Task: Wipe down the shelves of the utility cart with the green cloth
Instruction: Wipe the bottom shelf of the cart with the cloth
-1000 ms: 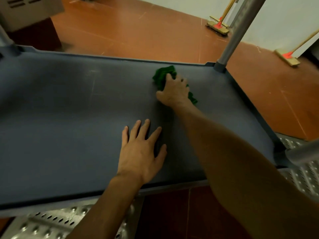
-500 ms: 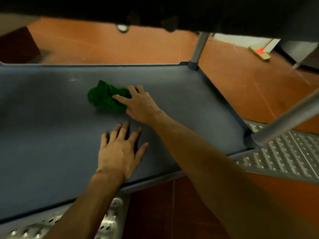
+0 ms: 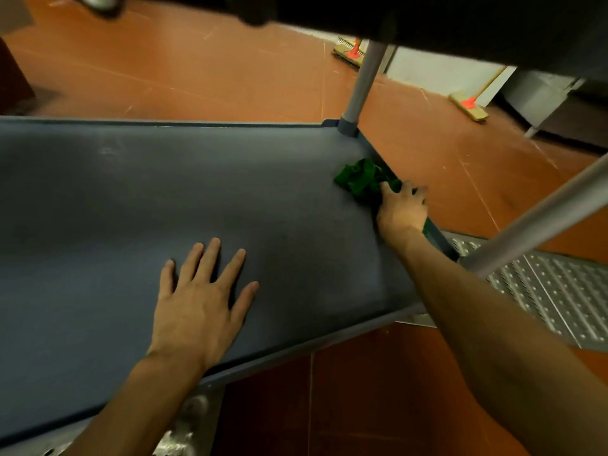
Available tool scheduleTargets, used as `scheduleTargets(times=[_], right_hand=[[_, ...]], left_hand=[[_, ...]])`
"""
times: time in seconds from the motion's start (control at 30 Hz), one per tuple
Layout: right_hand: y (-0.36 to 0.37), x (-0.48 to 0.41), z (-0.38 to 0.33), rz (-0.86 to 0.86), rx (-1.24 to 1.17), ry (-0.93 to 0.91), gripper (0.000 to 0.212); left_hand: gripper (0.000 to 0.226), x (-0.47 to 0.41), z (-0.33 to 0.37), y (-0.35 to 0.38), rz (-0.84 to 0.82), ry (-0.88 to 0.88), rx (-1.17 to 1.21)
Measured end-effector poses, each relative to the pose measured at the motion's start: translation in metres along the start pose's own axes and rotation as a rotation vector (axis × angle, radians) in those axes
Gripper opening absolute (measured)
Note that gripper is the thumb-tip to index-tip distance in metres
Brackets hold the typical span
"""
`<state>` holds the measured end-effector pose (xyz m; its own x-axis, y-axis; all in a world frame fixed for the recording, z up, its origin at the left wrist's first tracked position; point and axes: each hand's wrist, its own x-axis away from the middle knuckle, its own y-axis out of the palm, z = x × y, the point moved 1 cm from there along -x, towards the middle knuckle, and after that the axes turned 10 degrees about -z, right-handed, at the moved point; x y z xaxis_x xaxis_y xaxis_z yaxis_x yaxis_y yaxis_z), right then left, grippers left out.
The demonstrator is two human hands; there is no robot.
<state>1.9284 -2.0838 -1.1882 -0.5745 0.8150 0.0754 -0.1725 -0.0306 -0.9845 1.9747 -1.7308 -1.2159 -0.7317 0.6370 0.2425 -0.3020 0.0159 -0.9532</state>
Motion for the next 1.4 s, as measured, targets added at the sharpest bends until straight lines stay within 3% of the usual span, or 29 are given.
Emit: scheduleTargets(times=[0.1,0.43,0.57,0.63,0.8,1.0,1.13,1.23,1.4], right_hand=[[-0.016,-0.013,-0.016,-0.059,-0.069,0.000,0.031],[-0.017,0.027,-0.105,0.034,-0.419,-0.311,0.045],[-0.013,0.075,-0.132,0.047,-0.494,-0.439,0.042],[-0.010,0.101,-0.135,0.062,-0.496,-0.541,0.038],[-0.001,0.158,-0.125,0.111,-0.505,-0.678,0.039],[0.005,0.176,-0.076,0.070,-0.446,-0.799,0.035],[0.009,0.173,-0.041,0.069,-0.464,-0.793,0.032],[0.011,0.171,-0.041,0.104,-0.463,-0.750,0.033],[0.011,0.163,-0.065,0.130,-0.458,-0.616,0.051]], left_hand=[[0.076,-0.002,0.001,-0.001,-0.006,0.006,-0.002],[0.074,-0.003,-0.001,0.005,0.019,0.004,0.042],[0.091,-0.001,-0.007,0.000,0.047,0.008,0.178],[0.095,0.000,-0.010,-0.002,0.034,0.010,0.209],[0.079,-0.003,-0.019,-0.014,-0.031,0.034,0.413],[0.088,-0.002,-0.016,-0.021,-0.053,0.050,0.384],[0.084,0.031,-0.021,-0.034,0.052,0.107,0.509],[0.072,0.081,-0.056,-0.035,0.188,0.143,0.448],[0.063,0.138,-0.150,-0.024,0.429,-0.100,0.297]])
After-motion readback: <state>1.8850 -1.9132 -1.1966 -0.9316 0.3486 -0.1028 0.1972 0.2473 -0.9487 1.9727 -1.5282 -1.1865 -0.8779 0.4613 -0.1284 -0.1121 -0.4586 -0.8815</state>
